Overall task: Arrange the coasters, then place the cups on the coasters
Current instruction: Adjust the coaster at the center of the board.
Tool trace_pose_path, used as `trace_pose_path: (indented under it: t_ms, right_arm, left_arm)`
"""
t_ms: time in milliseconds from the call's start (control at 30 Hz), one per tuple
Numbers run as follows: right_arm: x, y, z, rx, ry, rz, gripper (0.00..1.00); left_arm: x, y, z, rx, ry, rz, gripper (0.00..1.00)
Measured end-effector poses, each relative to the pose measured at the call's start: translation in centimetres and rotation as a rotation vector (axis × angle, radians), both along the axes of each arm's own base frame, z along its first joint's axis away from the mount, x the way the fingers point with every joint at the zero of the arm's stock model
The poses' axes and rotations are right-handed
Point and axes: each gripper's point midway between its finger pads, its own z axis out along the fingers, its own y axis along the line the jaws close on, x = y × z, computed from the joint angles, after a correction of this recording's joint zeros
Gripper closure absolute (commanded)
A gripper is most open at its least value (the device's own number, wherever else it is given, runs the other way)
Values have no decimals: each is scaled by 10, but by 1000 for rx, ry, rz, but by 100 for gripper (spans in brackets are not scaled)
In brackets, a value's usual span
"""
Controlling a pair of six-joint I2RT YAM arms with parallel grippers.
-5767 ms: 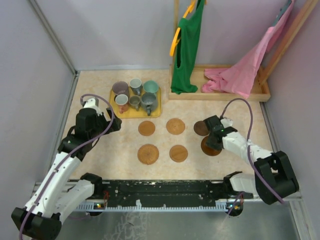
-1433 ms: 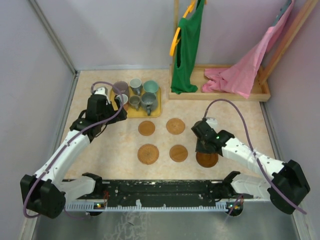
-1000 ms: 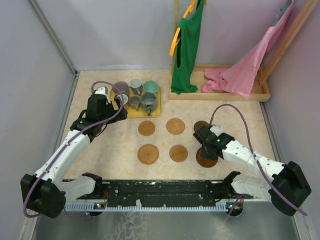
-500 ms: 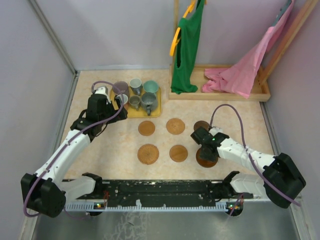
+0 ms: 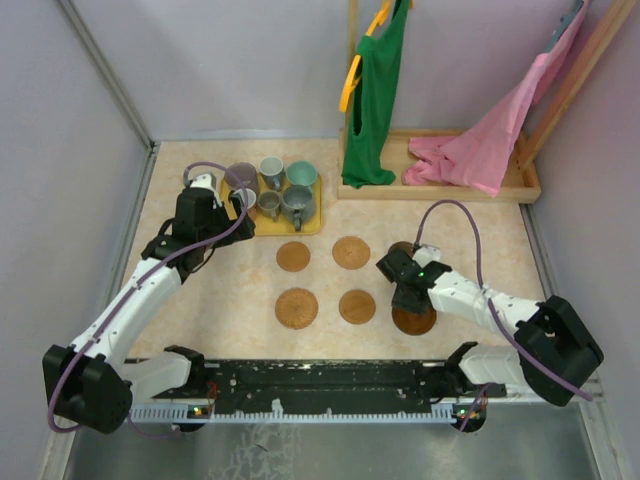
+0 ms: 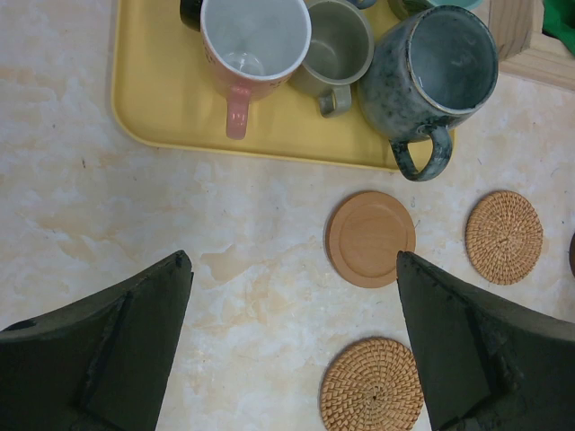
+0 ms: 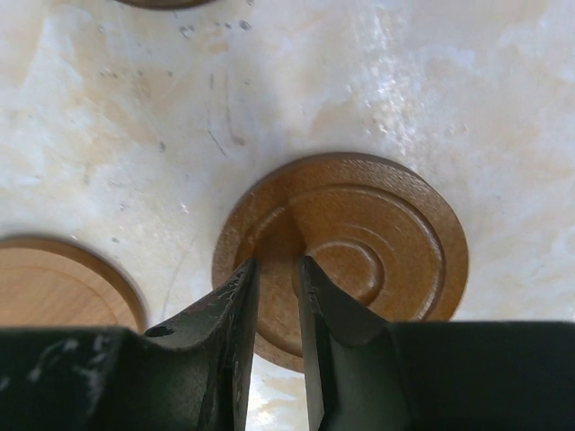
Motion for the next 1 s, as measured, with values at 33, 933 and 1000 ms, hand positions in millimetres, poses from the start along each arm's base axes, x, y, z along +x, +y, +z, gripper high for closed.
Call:
trace_pose_path:
  t_ms: [33, 933, 1000]
  right_arm:
    - [2, 1, 0, 3, -7, -1, 74]
    - [11, 4, -2, -19, 1, 32, 74]
    - [12, 4, -2, -18, 2, 31, 74]
  left_arm:
    - [0, 0, 0, 0, 0, 0, 0]
    - [0, 0, 0, 0, 0, 0, 0]
    - [0, 0, 0, 0, 0, 0, 0]
